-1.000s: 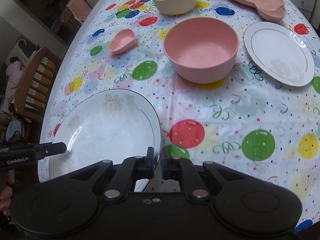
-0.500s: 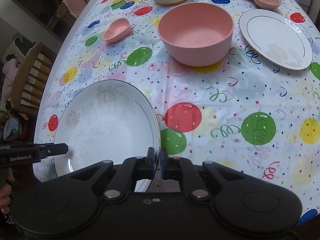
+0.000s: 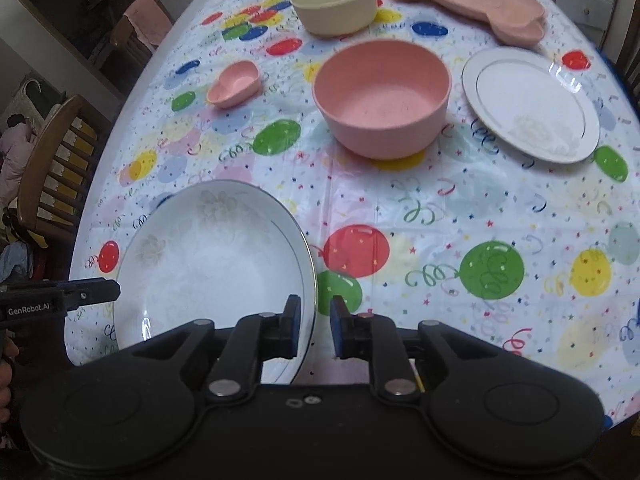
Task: Organize plates and bowls
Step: 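Lift the large white plate with both grippers and lower it near the table edge, then open both grippers to release the large white plate, then reach both grippers to the small white plate and grip its rim, then carry the small white plate with both grippers and lower it onto the large plate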
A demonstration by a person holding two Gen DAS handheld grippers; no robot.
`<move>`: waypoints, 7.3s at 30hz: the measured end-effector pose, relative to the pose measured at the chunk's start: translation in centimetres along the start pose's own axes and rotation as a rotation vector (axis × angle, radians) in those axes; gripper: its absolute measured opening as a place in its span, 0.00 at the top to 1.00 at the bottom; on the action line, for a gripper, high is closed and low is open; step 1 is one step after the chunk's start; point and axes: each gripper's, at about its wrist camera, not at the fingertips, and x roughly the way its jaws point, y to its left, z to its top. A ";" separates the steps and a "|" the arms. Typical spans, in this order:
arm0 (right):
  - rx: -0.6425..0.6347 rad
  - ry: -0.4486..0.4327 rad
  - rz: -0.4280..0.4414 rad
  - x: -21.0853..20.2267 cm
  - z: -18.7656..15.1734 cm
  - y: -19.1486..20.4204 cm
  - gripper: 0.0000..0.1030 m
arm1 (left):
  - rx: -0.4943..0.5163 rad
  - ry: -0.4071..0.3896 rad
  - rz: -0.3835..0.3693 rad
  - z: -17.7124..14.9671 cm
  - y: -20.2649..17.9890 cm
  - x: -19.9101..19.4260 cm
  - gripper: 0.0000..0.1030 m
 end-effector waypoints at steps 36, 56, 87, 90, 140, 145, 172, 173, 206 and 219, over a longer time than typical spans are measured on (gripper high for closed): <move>0.030 -0.387 -0.156 -13.1 0.3 -1.5 0.10 | 0.335 -0.308 -0.209 5.3 -14.0 -4.1 0.22; 0.060 -0.364 -0.188 -11.0 6.4 -14.3 0.01 | 0.309 -0.180 -0.158 13.0 -25.3 6.4 0.22; 0.142 -0.091 -0.067 -0.1 11.6 -25.2 0.43 | 0.510 0.100 -0.068 19.1 -31.3 21.2 0.43; 0.154 -0.073 -0.044 0.4 11.7 -25.6 0.51 | 0.494 0.142 -0.084 19.4 -30.8 22.1 0.55; 0.326 -0.046 -0.012 -1.8 9.6 -28.3 0.93 | 0.402 0.186 -0.213 17.8 -30.8 19.0 0.83; 0.335 -0.052 -0.010 -3.3 8.7 -27.9 0.93 | 0.411 0.184 -0.231 16.6 -31.0 17.1 0.83; 0.255 -0.010 0.020 -5.6 1.6 -17.6 0.92 | 0.287 0.166 -0.217 7.6 -20.2 7.7 0.83; 0.249 -0.006 0.023 -5.4 1.4 -17.0 0.92 | 0.281 0.165 -0.214 7.4 -19.6 7.4 0.83; 0.058 0.143 0.074 3.2 0.1 0.9 0.92 | 0.089 0.192 -0.081 1.7 -1.1 4.6 0.83; 0.064 0.183 0.060 4.6 0.3 1.2 0.92 | 0.095 0.226 -0.067 1.6 -0.8 5.7 0.83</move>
